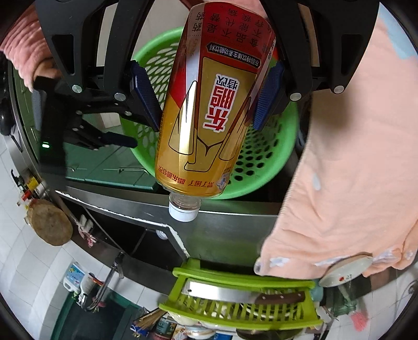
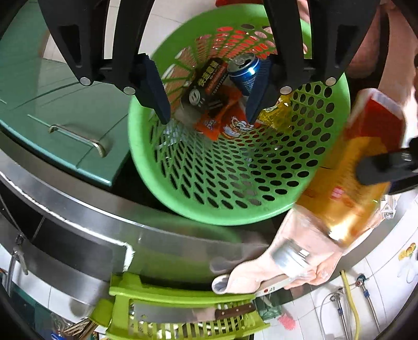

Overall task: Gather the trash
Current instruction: 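Carry the gold bottle and black box into the green basket and release both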

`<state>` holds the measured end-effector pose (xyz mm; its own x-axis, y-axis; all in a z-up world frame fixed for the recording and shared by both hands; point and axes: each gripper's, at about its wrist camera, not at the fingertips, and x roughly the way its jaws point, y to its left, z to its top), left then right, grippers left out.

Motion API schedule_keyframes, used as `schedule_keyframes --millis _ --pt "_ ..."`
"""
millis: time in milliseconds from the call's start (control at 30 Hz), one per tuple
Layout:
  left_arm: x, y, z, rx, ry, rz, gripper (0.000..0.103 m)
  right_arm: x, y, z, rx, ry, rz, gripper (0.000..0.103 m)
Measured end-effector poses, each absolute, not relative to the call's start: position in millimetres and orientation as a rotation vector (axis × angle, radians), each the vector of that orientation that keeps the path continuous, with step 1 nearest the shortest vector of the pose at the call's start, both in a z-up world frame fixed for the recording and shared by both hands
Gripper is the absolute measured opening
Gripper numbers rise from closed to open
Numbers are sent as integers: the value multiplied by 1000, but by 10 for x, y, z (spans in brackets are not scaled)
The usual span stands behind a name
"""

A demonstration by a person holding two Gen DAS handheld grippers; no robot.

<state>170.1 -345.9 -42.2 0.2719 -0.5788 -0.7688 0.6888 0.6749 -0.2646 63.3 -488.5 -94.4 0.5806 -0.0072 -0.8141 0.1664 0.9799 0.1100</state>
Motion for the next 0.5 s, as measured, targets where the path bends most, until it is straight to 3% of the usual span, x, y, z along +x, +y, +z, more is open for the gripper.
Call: schedule_keyframes --millis 500 --pt "1766 -3893 -816 161 1073 -848 71 356 -5048 -753 204 891 -133 72"
